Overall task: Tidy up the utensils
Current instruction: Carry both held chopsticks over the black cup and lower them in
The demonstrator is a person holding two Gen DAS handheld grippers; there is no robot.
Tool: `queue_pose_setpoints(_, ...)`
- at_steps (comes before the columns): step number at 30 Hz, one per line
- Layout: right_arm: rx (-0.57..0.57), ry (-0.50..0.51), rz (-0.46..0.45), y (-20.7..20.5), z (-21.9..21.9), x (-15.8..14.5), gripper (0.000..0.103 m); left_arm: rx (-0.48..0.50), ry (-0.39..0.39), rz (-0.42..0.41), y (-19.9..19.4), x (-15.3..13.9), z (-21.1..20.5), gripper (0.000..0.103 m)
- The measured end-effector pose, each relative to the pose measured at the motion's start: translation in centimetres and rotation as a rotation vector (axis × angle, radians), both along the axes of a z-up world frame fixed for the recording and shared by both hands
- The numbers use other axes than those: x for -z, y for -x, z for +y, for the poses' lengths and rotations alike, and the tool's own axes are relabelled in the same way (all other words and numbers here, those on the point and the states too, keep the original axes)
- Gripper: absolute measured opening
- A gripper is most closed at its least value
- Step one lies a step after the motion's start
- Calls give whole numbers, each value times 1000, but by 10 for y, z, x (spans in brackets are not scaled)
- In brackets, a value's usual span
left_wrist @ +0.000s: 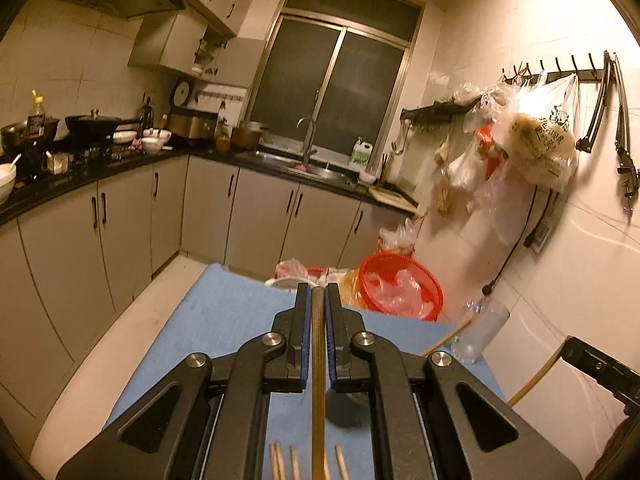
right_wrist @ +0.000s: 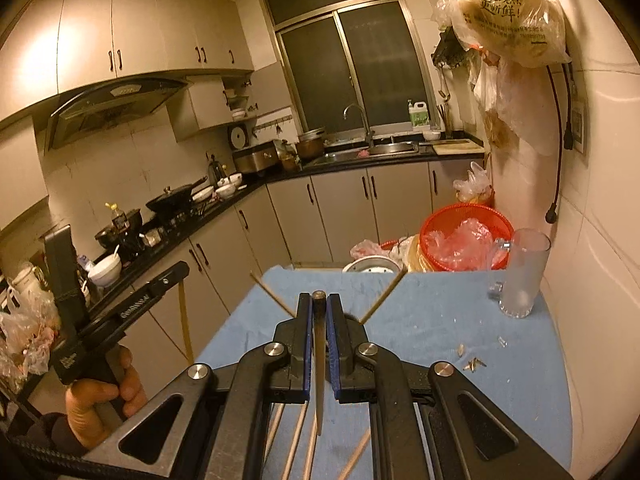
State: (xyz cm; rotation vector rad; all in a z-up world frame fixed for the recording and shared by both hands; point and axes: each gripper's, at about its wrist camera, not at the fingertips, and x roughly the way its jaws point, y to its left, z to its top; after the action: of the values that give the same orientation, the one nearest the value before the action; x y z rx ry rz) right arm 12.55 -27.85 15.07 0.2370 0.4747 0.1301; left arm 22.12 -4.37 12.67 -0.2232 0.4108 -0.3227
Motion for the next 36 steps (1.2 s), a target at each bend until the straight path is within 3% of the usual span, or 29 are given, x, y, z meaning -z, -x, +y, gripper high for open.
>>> queue_pose_setpoints(9,16,-37,-80,-17,-10,-34,7,11,56,-87,-45,-30,-35,6)
queue_pose_setpoints(15,21,-67,-113,-27,-24,-46,7,4,82,-80,-90,-24,-60,6)
queue_pose_setpoints(28,33,-50,-106,-84,-38,-34,7,0,76,-174,-128,-27,-104,6)
queue_pose_setpoints(36,48,-37,-97,-104,-38,-7,7,-20,33,-182,-130,5,-109,6)
